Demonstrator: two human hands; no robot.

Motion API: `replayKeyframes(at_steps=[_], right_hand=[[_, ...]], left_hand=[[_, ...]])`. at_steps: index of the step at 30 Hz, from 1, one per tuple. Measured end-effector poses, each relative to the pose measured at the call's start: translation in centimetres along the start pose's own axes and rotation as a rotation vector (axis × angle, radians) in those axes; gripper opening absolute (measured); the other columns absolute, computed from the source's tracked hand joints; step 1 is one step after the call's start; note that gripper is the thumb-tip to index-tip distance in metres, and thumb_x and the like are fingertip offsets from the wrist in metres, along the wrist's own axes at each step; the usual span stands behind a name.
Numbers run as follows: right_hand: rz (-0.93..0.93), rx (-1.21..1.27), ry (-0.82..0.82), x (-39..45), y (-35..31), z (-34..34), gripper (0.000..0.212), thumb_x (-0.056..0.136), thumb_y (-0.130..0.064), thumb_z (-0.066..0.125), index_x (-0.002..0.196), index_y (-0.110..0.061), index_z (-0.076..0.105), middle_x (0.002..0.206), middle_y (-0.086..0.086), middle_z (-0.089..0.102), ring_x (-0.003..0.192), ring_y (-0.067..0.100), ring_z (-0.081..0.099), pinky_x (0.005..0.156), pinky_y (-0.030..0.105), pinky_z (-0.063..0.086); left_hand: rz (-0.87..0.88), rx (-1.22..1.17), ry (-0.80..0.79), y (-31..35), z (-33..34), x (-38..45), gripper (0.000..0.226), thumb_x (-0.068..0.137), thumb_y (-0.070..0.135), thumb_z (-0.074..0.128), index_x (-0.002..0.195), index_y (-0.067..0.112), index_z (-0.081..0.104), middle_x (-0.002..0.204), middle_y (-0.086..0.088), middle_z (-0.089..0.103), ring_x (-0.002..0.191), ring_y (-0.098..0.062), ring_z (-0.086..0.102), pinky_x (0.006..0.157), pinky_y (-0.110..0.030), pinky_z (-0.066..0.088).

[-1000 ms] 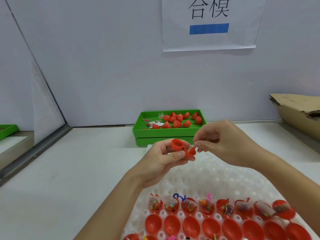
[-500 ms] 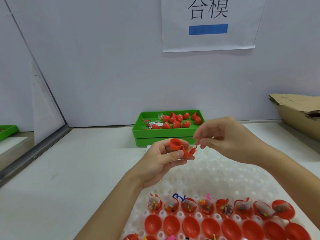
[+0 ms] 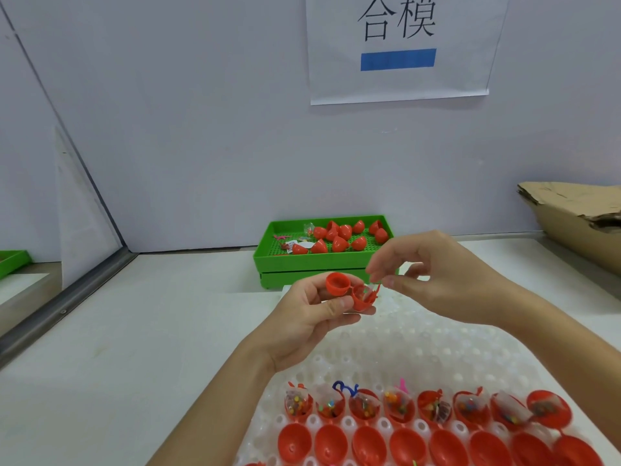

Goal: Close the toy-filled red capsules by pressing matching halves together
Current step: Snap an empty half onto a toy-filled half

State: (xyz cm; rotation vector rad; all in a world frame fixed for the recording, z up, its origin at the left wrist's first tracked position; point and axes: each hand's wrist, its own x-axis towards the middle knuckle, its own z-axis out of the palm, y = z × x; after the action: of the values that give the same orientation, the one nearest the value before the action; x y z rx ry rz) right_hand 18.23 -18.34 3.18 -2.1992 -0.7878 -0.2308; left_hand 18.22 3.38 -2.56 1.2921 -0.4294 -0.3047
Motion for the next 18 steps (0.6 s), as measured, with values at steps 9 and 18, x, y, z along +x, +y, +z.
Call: replayKeyframes(at_steps=[9, 18], right_hand=[[-0.023, -0.047, -0.039, 0.00, 0.10, 0.08, 0.031, 0.093, -0.005, 0.066, 0.097, -0.034, 0.075, 0.094, -0.027, 0.070, 0.097, -0.002, 0.065, 0.075, 0.021, 0.056], [-0.037, -0.073, -0.052, -0.09, 0.16, 0.06, 0.041, 0.090, 0.000, 0.063, 0.091, -0.037, 0.079, 0.104, -0.027, 0.069, 0.108, -0.009, 0.059, 0.077, 0.013, 0.050]], left_hand=[[0.003, -0.005, -0.005, -0.02, 0.02, -0.04, 0.027, 0.086, 0.009, 0.063, 0.113, 0.007, 0.065, 0.109, -0.012, 0.073, 0.103, -0.031, 0.071, 0.082, -0.026, 0.054], [0.002, -0.007, -0.017, 0.00, 0.02, -0.05, 0.029, 0.086, 0.010, 0.065, 0.115, 0.006, 0.064, 0.110, -0.013, 0.072, 0.105, -0.033, 0.070, 0.085, -0.027, 0.054]])
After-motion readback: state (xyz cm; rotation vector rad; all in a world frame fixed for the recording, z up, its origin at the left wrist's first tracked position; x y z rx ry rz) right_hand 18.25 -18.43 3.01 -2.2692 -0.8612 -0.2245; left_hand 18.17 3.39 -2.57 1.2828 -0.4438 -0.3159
